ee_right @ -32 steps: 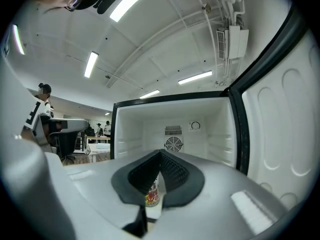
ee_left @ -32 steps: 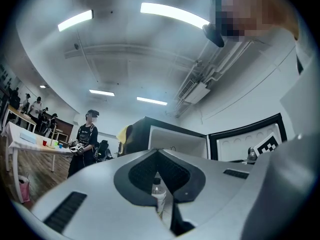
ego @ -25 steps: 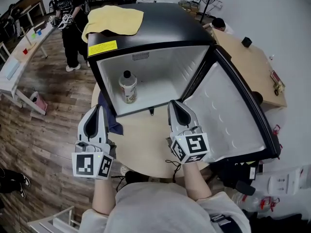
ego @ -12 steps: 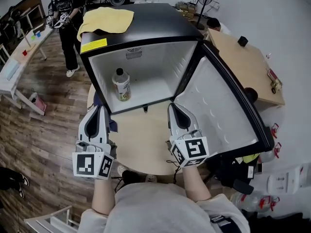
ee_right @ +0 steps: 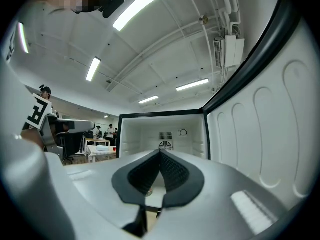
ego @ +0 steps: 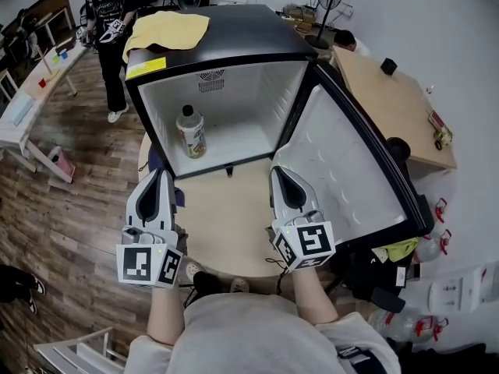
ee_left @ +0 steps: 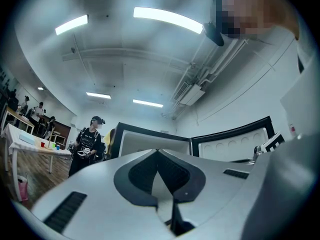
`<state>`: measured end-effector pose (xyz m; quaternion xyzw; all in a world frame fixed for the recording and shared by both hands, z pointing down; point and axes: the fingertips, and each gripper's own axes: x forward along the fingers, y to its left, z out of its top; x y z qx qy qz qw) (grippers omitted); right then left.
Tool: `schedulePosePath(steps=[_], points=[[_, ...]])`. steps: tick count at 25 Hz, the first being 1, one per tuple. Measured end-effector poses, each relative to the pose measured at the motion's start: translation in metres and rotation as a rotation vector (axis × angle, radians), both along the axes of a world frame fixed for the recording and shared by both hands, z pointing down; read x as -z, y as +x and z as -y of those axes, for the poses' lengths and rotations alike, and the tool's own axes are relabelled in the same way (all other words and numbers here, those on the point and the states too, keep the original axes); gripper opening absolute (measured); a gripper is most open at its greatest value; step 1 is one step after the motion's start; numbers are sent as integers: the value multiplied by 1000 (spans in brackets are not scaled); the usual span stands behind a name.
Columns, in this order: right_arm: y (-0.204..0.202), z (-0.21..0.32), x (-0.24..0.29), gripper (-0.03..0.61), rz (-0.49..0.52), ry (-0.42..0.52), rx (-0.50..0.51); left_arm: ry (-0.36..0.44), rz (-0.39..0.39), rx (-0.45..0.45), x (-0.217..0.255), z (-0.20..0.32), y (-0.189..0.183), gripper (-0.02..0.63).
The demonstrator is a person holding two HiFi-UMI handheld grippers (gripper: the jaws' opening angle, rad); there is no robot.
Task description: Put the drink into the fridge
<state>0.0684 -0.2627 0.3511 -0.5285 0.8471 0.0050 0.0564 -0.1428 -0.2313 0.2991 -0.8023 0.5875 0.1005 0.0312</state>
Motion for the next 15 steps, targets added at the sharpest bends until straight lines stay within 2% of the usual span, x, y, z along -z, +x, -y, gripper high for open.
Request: schedulePosePath(steps=[15], points=[[3,-8,-1,11,-2,-2,21,-1,-1,12,0,-11,7,8]])
